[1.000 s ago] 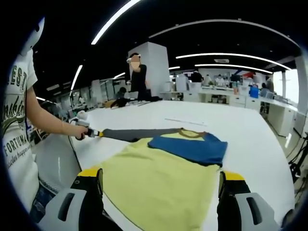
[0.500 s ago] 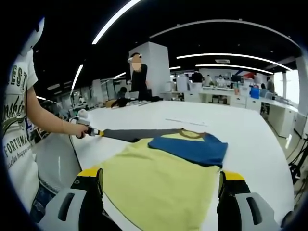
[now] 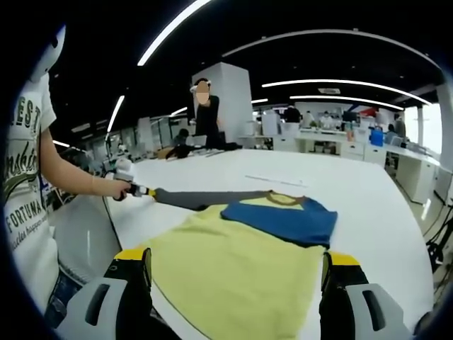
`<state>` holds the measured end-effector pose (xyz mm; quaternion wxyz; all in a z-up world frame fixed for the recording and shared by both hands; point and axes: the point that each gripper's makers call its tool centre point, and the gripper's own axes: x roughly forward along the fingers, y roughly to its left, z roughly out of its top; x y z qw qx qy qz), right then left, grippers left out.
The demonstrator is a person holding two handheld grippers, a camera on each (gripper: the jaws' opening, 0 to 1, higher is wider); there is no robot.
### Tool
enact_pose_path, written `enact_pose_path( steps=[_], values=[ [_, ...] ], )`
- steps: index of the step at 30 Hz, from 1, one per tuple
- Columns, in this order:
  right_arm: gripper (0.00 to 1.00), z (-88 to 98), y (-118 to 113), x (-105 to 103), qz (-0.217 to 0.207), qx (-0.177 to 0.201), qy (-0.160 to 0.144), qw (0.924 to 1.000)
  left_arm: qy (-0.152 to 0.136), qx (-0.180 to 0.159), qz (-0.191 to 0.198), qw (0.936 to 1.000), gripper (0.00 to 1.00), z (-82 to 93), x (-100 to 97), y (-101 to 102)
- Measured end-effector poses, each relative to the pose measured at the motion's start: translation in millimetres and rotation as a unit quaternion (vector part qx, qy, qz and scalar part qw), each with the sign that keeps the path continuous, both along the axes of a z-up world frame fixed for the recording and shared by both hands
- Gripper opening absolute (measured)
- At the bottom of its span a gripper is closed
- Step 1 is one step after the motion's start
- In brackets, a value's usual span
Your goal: Fold the garment on the visible template until the final outline fits inside the template.
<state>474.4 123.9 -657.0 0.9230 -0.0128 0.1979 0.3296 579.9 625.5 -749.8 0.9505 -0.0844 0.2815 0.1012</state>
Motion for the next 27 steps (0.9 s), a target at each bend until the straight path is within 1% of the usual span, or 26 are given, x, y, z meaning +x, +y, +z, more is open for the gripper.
enact_pose_path(
  steps=[2,4,7,11,14,16,17,18,19,20,23,27],
  values=[
    [0.99,-0.5,0,-1,0.001,0.000,0.001,1.0000,-0.001,0.003,-0.007,1.0000,0.00,1.6,1.9,-2],
    [0.99,-1.0,1,-1,0.002,-0.001,0.002,1.0000,0.002,0.018,-0.022,0.9996,0.00,3.3,3.6,-5],
    [0.99,-0.1,1,-1,0.001,0.002,0.000,1.0000,-0.008,0.013,-0.033,0.9993,0.00,8.7,7.2,-12],
    [0.99,0.2,1,-2,0.003,0.001,-0.001,1.0000,-0.014,0.014,-0.045,0.9988,0.00,14.8,12.1,-20],
    [0.99,0.0,2,-2,0.005,0.000,-0.001,1.0000,-0.024,0.002,-0.055,0.9982,0.00,21.2,16.8,-28],
    [0.99,0.2,3,-2,0.005,0.000,-0.001,1.0000,-0.030,0.002,-0.061,0.9977,0.00,24.5,19.3,-32],
    [0.99,0.2,4,-2,0.006,0.000,-0.001,1.0000,-0.034,-0.006,-0.061,0.9975,0.00,26.0,20.6,-34],
    [0.99,0.2,3,-2,0.007,0.000,-0.001,1.0000,-0.042,-0.025,-0.060,0.9970,0.00,28.8,23.2,-39],
    [0.99,-0.2,4,-2,0.007,0.000,0.000,1.0000,-0.049,-0.031,-0.059,0.9966,0.00,31.5,24.6,-41],
    [0.99,-0.7,4,-2,0.007,0.000,0.001,1.0000,-0.052,-0.028,-0.061,0.9964,0.00,33.6,25.5,-43],
    [0.99,-3.3,5,-3,0.010,-0.004,0.005,0.9999,-0.054,-0.007,-0.085,0.9949,0.00,39.4,30.3,-53],
    [0.99,-4.3,6,-4,0.014,-0.006,0.007,0.9999,-0.063,-0.007,-0.102,0.9927,0.00,47.1,36.3,-66]
  ],
)
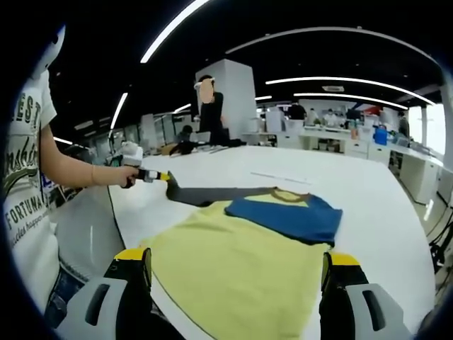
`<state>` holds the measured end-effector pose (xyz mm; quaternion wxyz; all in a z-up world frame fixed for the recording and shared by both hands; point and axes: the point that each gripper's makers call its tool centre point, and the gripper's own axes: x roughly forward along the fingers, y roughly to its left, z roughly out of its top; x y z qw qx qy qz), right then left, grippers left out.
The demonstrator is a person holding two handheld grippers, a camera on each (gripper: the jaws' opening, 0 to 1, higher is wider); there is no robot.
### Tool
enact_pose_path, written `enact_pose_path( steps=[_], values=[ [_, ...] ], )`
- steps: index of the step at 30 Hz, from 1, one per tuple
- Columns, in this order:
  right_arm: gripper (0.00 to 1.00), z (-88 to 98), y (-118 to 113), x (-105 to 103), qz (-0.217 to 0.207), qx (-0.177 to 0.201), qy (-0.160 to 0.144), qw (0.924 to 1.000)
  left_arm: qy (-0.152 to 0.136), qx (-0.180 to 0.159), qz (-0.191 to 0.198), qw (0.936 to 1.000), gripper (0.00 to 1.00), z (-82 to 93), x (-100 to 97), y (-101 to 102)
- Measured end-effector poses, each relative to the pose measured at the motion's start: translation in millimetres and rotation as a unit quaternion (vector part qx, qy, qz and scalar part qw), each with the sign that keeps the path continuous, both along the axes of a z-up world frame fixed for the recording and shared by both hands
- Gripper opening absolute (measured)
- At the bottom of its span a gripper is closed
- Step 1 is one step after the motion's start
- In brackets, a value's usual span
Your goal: Fold the garment on the visible template until the final outline fits inside the template.
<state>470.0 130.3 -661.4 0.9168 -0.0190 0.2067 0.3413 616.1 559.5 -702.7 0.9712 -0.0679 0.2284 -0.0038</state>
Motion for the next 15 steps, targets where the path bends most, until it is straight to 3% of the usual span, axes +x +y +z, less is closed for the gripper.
enact_pose_path(
  steps=[15],
  values=[
    [0.99,0.4,3,1,0.007,0.001,0.002,1.0000,-0.034,-0.022,-0.055,0.9976,0.00,28.1,25.3,-52]
  ],
)
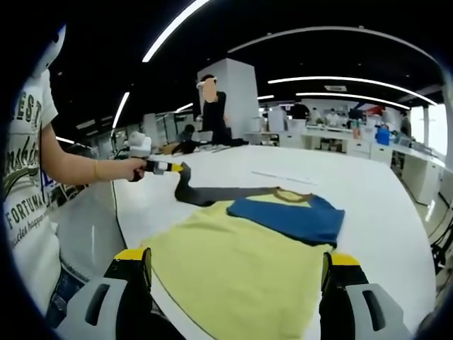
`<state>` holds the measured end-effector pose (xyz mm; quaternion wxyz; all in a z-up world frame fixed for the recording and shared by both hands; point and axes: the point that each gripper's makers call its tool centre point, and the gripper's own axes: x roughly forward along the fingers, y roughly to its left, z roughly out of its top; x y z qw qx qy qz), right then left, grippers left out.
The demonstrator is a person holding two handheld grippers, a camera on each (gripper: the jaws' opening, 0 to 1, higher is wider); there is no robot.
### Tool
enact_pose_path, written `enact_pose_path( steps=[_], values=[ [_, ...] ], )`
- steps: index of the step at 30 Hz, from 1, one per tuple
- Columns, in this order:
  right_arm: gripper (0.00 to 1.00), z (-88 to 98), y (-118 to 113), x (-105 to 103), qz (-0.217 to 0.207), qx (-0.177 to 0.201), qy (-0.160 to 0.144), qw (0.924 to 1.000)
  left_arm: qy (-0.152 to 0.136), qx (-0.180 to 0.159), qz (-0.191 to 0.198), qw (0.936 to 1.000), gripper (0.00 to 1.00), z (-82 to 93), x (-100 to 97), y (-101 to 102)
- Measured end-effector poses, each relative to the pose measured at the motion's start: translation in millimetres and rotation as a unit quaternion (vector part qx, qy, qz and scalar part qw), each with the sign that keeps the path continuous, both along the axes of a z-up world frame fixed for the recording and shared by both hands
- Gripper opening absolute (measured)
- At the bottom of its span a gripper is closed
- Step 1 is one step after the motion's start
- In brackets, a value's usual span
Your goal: Fold the garment on the visible template until the final outline fits inside the template.
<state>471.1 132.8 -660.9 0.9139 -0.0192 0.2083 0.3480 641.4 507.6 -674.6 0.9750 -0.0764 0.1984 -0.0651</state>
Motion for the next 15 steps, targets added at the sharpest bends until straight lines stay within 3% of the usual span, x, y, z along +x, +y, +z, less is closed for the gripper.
enact_pose_path(
  steps=[15],
  values=[
    [0.99,-1.8,1,0,0.005,0.001,0.003,1.0000,-0.015,-0.033,-0.037,0.9987,0.00,14.3,23.9,-54]
  ],
)
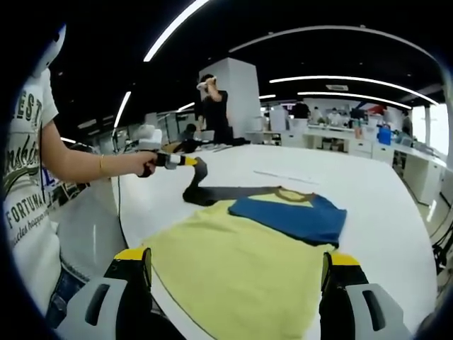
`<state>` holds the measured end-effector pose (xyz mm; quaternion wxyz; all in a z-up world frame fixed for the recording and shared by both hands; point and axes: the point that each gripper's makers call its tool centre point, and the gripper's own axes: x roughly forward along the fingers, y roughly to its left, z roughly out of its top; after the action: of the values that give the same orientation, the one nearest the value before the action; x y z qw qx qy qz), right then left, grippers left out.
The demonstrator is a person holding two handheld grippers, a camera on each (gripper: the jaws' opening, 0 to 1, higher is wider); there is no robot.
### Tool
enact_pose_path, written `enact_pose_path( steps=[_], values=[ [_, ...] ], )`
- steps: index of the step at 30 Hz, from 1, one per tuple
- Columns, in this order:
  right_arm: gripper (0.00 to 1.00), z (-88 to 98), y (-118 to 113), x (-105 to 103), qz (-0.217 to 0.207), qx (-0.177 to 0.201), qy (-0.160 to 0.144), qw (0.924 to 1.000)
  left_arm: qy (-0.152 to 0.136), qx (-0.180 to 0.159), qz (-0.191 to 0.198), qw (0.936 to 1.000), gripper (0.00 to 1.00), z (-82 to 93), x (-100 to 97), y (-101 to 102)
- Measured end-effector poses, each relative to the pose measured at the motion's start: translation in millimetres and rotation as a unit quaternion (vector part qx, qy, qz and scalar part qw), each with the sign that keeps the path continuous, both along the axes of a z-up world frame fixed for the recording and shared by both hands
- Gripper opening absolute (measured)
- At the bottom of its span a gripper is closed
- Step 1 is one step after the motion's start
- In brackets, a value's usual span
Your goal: Fold the garment on the visible template until the final outline fits inside the template.
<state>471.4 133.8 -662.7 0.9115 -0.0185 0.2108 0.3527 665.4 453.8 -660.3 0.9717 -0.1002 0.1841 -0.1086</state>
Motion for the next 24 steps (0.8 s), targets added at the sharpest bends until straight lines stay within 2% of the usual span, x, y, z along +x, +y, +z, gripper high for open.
enact_pose_path(
  steps=[9,17,24],
  values=[
    [0.99,-2.7,-2,-1,-0.003,0.000,0.002,1.0000,-0.008,-0.021,-0.023,0.9995,0.00,8.5,14.8,-36],
    [0.99,-1.5,-7,0,-0.010,0.004,-0.001,0.9999,-0.006,-0.030,-0.041,0.9987,0.00,8.2,25.7,-64],
    [0.99,-0.7,-10,0,-0.015,0.009,-0.003,0.9998,-0.010,-0.036,-0.069,0.9970,0.00,13.1,37.2,-99]
  ],
)
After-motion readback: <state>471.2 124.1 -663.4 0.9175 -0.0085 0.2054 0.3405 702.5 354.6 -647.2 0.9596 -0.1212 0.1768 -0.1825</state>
